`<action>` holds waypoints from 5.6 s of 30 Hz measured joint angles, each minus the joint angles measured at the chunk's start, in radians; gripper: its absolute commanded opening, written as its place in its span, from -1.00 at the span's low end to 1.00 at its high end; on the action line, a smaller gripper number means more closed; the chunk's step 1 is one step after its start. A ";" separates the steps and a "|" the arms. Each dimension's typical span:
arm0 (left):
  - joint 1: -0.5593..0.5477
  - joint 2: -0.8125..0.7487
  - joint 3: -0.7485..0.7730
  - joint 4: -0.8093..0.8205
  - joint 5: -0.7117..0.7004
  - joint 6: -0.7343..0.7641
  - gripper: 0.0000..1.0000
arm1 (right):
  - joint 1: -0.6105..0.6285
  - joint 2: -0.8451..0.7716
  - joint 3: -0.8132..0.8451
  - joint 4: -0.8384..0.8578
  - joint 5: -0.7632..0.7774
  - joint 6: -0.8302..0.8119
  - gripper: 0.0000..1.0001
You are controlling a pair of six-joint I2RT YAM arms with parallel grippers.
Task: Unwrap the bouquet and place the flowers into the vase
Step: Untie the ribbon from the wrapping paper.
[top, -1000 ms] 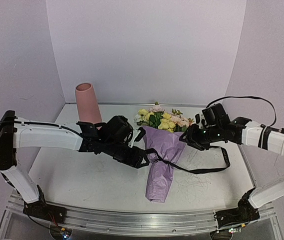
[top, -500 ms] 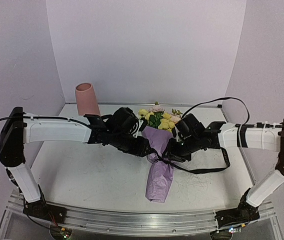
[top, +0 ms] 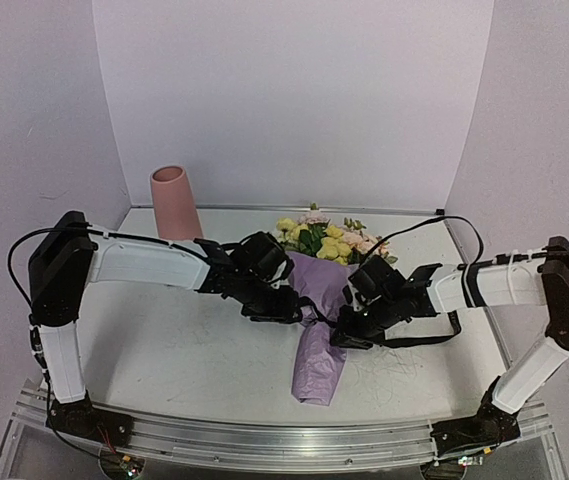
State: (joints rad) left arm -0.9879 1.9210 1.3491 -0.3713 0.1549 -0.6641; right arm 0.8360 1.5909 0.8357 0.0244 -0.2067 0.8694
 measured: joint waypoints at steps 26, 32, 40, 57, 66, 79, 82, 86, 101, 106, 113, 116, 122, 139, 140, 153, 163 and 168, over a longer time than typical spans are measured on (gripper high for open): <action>-0.022 0.149 0.188 -0.004 0.100 -0.041 -1.00 | 0.000 -0.207 0.003 -0.080 0.090 -0.100 -1.00; -0.027 0.180 0.192 -0.003 0.143 -0.040 -1.00 | 0.000 -0.137 0.010 -0.056 0.094 -0.100 -1.00; -0.028 0.194 0.137 0.027 0.160 -0.040 -1.00 | 0.000 -0.120 -0.008 0.039 0.075 -0.060 -1.00; -0.034 0.058 0.057 0.032 0.109 -0.045 -0.72 | 0.000 0.026 -0.067 0.188 -0.019 0.000 -1.00; -0.034 0.023 0.045 0.031 0.070 -0.020 -0.47 | 0.000 0.011 -0.100 0.206 -0.029 0.026 -1.00; -0.034 0.036 0.136 0.013 0.055 0.117 -0.09 | -0.001 -0.208 -0.093 0.079 0.049 -0.008 -0.59; -0.034 0.048 0.157 0.013 0.056 0.155 -0.09 | -0.006 -0.201 -0.076 0.041 0.062 -0.018 -0.59; -0.034 0.069 0.169 0.012 0.055 0.213 -0.10 | -0.023 -0.189 -0.047 0.007 0.072 -0.043 -0.59; -0.051 0.097 0.169 0.004 0.033 0.464 -0.33 | -0.092 -0.170 -0.008 -0.032 0.061 -0.142 -0.59; -0.054 0.105 0.172 0.004 0.035 0.506 -0.47 | -0.092 -0.132 0.011 -0.031 0.048 -0.152 -0.60; -0.055 0.154 0.189 -0.003 0.050 0.514 -0.43 | -0.092 -0.074 0.032 -0.024 0.029 -0.152 -0.60; -0.055 0.162 0.189 -0.014 0.052 0.515 -0.35 | -0.092 -0.064 0.035 -0.021 0.030 -0.152 -0.61; -0.058 0.162 0.189 -0.023 0.050 0.536 -0.25 | -0.092 -0.056 0.035 -0.014 0.029 -0.152 -0.62; -0.068 0.221 0.233 -0.038 0.020 0.558 -0.55 | -0.092 -0.079 -0.012 0.091 0.013 -0.152 -0.51; -0.068 0.225 0.239 -0.041 0.013 0.554 -0.60 | -0.092 -0.079 -0.018 0.094 0.012 -0.152 -0.50; -0.070 0.229 0.260 -0.054 -0.038 0.478 -0.77 | -0.092 -0.074 -0.073 0.133 -0.012 -0.158 -0.07; -0.073 0.210 0.257 -0.056 -0.085 0.409 -0.75 | -0.092 -0.018 -0.066 0.142 -0.022 -0.173 -0.12; -0.072 0.189 0.243 -0.055 -0.106 0.376 -0.73 | -0.092 0.015 -0.035 0.141 -0.021 -0.183 -0.17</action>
State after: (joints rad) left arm -1.0603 2.1101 1.5921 -0.4268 0.0487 -0.2881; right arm 0.7441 1.6059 0.8003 0.1650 -0.2279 0.6868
